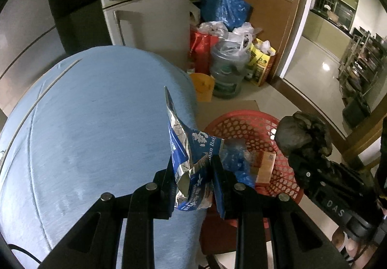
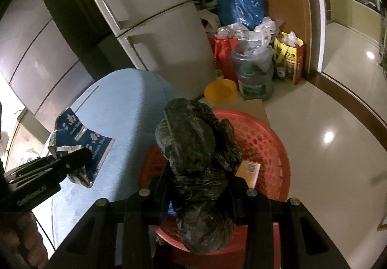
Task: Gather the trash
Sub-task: 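Carry the black bag in the right tool and wrapper in the left over the red basket, then open the right tool to drop the black bag into the red basket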
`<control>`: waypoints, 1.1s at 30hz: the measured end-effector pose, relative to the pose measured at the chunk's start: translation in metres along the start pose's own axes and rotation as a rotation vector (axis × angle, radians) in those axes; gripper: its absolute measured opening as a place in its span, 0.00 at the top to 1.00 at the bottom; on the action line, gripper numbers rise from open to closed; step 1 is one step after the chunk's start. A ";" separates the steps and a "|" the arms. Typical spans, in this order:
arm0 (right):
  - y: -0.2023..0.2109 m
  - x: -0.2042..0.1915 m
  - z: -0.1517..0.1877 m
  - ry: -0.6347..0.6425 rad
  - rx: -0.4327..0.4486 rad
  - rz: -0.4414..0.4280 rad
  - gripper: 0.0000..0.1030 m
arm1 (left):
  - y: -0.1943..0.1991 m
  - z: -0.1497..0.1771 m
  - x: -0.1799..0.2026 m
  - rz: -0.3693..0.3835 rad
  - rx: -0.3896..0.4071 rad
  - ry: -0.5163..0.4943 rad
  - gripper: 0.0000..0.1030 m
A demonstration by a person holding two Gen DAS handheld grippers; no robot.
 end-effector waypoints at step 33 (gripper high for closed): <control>-0.056 0.033 0.011 -0.050 -0.151 0.071 0.42 | -0.030 -0.004 0.016 0.028 -0.049 -0.033 0.73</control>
Point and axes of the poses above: each gripper's, at about its wrist camera, not at the fingertips, and y roughly against the way its jaws point, x to its right, z to its underside, the point moved 2 cm from there along -y, roughly the way its jaws point, and after that the axes turned 13 degrees about z, right-handed, at the moved point
